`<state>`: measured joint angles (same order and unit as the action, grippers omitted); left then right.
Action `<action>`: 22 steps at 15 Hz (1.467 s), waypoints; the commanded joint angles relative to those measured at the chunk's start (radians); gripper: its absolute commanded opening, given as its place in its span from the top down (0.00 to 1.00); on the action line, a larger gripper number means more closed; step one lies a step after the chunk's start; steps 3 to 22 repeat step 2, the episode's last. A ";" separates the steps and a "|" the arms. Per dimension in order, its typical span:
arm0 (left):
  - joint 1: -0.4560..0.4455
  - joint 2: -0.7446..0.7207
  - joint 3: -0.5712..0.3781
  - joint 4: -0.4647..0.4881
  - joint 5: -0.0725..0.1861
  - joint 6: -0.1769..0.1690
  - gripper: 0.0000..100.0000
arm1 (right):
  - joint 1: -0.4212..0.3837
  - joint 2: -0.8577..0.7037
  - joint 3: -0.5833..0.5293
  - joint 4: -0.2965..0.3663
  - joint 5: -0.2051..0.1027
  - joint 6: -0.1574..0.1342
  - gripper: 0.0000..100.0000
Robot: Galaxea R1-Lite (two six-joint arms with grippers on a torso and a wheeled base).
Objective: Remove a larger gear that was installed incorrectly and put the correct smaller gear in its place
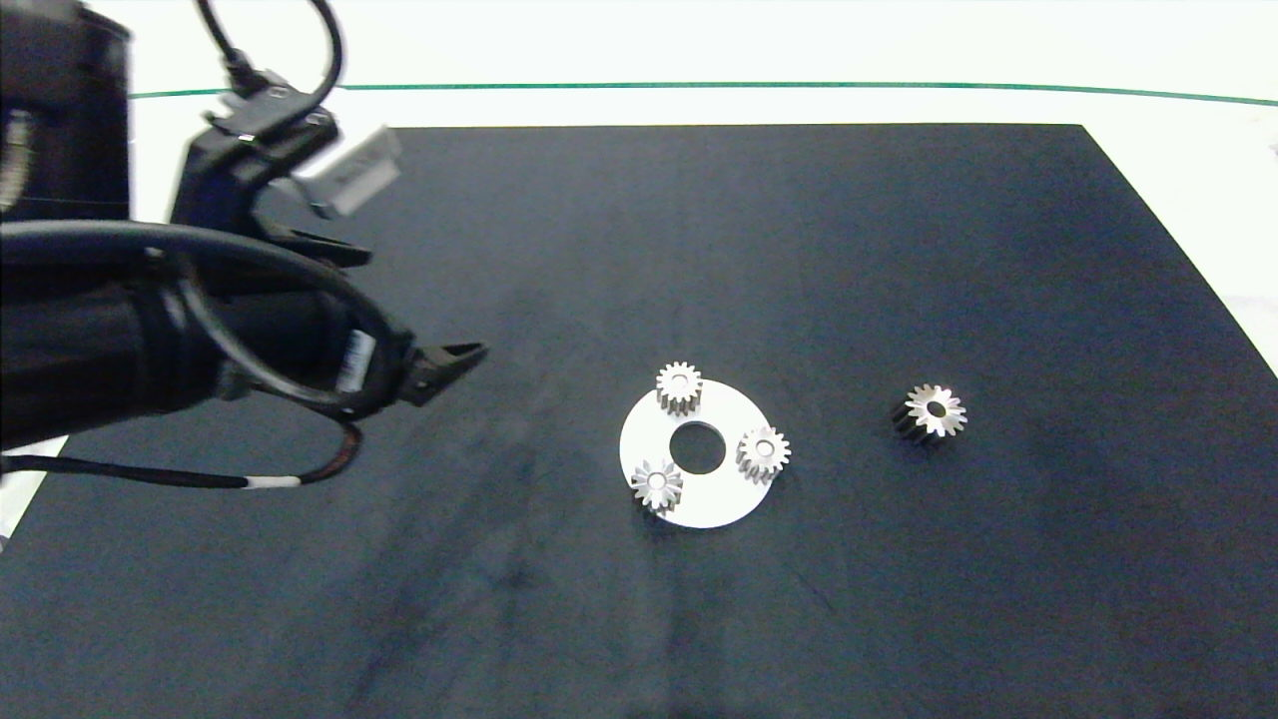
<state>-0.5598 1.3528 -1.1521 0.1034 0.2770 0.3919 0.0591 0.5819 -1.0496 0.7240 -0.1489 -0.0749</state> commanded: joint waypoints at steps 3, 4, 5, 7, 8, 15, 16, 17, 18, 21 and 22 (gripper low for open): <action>0.394 -0.369 0.114 0.075 0.001 -0.019 0.00 | -0.168 -0.185 -0.003 0.005 -0.001 -0.017 0.00; 0.394 -0.369 0.114 0.075 0.001 -0.019 0.00 | -0.168 -0.185 -0.003 0.005 -0.001 -0.017 0.00; 0.394 -0.369 0.114 0.075 0.001 -0.019 0.00 | -0.168 -0.185 -0.003 0.005 -0.001 -0.017 0.00; 0.394 -0.369 0.114 0.075 0.001 -0.019 0.00 | -0.168 -0.185 -0.003 0.005 -0.001 -0.017 0.00; 0.394 -0.369 0.114 0.075 0.001 -0.019 0.00 | -0.168 -0.185 -0.003 0.005 -0.001 -0.017 0.00; 0.394 -0.369 0.114 0.075 0.001 -0.019 0.00 | -0.168 -0.185 -0.003 0.005 -0.001 -0.017 0.00; 0.394 -0.369 0.114 0.075 0.001 -0.019 0.00 | -0.168 -0.185 -0.003 0.005 -0.001 -0.017 0.00; 0.394 -0.369 0.114 0.075 0.001 -0.019 0.00 | -0.168 -0.185 -0.003 0.005 -0.001 -0.017 0.00; 0.394 -0.369 0.114 0.075 0.001 -0.019 0.00 | -0.168 -0.185 -0.003 0.005 -0.001 -0.017 0.00; 0.394 -0.369 0.114 0.075 0.001 -0.019 0.00 | -0.168 -0.185 -0.003 0.005 -0.001 -0.017 0.00; 0.394 -0.369 0.114 0.075 0.001 -0.019 0.00 | -0.168 -0.185 -0.003 0.005 -0.001 -0.017 0.00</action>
